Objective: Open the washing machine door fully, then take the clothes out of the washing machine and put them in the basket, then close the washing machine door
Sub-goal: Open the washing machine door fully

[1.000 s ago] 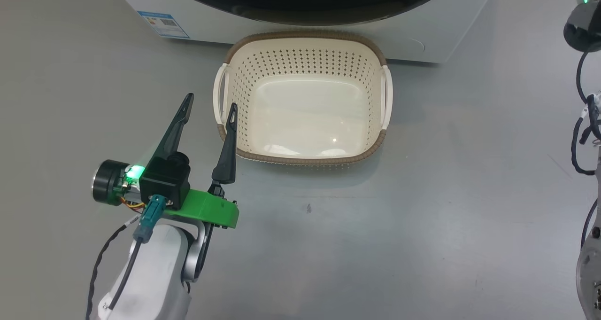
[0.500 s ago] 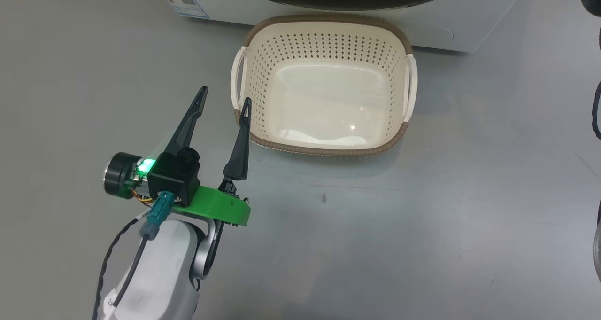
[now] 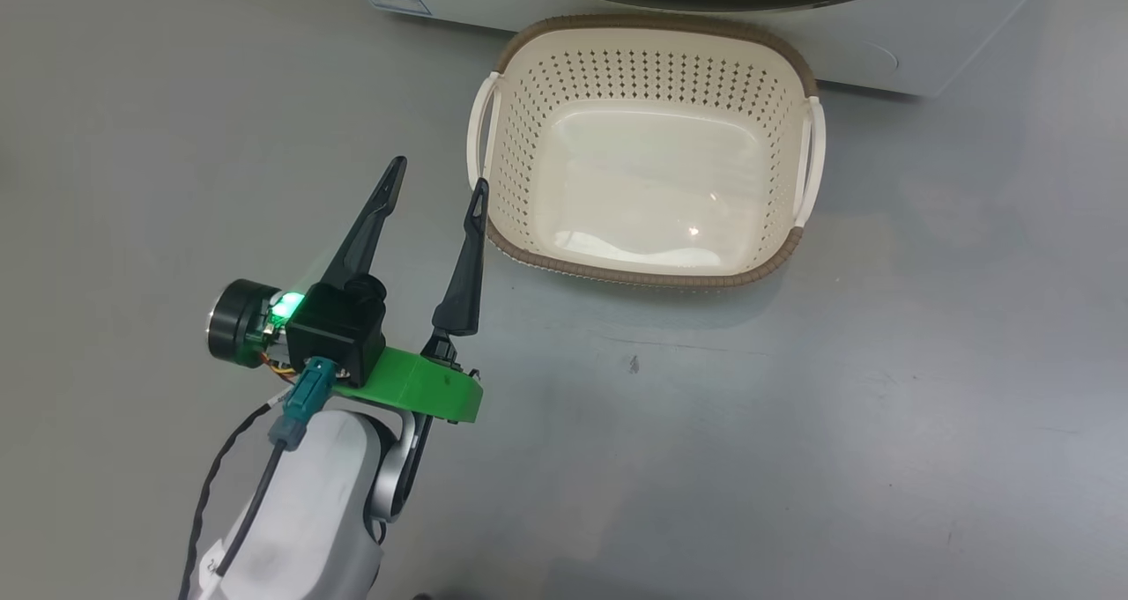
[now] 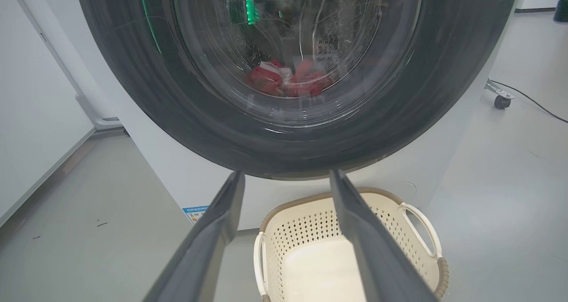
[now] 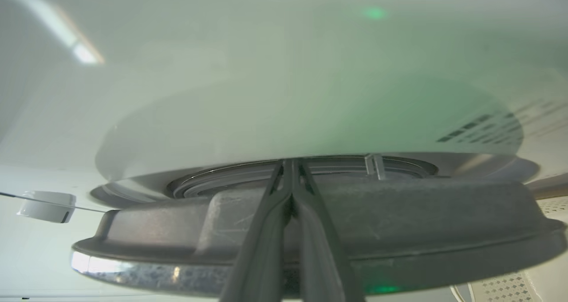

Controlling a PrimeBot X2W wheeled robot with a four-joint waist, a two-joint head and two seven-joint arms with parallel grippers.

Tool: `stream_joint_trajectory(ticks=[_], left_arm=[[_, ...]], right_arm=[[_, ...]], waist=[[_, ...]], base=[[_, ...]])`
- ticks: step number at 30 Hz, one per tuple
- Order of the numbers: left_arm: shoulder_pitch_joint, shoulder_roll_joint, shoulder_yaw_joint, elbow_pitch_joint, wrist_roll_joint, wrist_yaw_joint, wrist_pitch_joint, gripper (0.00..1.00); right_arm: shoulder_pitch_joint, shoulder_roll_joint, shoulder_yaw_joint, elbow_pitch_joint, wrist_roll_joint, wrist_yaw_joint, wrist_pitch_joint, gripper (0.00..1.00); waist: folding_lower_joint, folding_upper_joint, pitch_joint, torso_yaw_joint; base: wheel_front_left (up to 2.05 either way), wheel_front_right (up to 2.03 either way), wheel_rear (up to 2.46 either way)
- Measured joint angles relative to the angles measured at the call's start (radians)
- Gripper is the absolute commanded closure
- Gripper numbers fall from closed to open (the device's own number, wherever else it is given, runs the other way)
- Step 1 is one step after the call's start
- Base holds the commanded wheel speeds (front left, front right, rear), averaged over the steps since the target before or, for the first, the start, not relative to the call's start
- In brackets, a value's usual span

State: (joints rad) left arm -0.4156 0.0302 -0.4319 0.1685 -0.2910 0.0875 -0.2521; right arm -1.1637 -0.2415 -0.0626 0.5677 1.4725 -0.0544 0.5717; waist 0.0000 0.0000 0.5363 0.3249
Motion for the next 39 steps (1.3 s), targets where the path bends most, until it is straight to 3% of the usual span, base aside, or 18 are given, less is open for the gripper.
stream_joint_trajectory(ticks=[17,39], left_arm=[[-0.005,-0.001,-0.001,-0.006,-0.007,0.013,0.0,0.0],[-0.004,-0.001,-0.008,0.013,-0.007,0.021,0.0,0.0]], right_arm=[[-0.023,-0.026,0.011,0.065,0.051,0.009,0.124,1.0],[0.042,-0.009,0.06,0.127,0.087,0.064,0.278,1.0]], waist=[[0.0,0.0,0.001,0.002],[0.0,0.0,-0.045,-0.05]], base=[[0.0,0.0,0.0],[0.0,0.0,0.0]])
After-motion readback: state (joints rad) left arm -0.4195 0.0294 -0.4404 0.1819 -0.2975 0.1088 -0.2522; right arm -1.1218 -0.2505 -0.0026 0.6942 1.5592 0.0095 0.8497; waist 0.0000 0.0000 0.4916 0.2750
